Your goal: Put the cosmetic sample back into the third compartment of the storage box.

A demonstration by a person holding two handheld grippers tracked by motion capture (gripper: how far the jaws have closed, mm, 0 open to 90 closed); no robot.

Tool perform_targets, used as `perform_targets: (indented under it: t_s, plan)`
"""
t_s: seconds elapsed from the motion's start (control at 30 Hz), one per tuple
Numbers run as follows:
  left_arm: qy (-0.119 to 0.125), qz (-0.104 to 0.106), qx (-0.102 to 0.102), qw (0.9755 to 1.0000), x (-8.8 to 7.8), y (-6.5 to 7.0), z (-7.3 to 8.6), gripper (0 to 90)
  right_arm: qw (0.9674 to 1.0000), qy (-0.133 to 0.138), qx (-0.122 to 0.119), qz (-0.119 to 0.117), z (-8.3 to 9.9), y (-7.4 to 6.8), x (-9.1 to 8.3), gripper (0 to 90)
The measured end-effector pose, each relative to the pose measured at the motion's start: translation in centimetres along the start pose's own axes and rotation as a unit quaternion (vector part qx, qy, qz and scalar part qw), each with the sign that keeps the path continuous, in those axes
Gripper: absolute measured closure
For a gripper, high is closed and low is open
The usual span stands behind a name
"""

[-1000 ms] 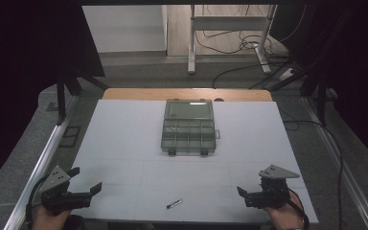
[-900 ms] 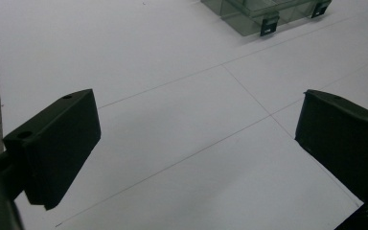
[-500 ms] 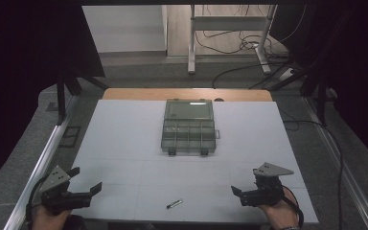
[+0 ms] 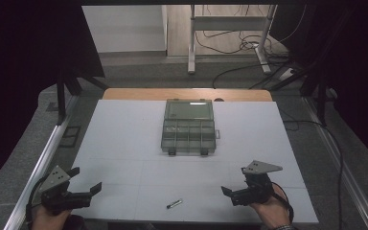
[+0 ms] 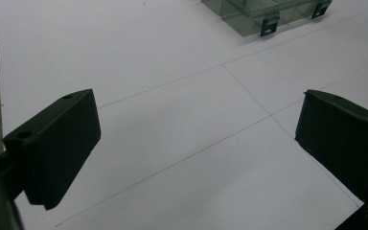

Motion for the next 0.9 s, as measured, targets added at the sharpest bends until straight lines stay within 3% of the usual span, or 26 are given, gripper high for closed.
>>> perform_targets:
  t_s: [0.53, 0.9]
  plan:
    - [0.0, 0.0, 0.0, 1.0, 0.0, 0.0, 0.0, 2.1, 0.9995, -0.013, -0.015, -0.027, -0.8, -1.5, 1.6, 0.0]
    - [0.0, 0.0, 0.001, 1.0, 0.0, 0.0, 0.0, 2.1, 0.9986, -0.033, -0.024, -0.032, -1.3, -2.6, 2.9, 0.0]
Point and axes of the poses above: each handheld gripper's, and its own axes: x roughly forward along the jaws, z roughly out of its underside, y roughly to its right, the point moved 3 cm from there along x, roughly forward along the jaws, and after that the axes turned 3 degrees about y, right-handed, at the moved point
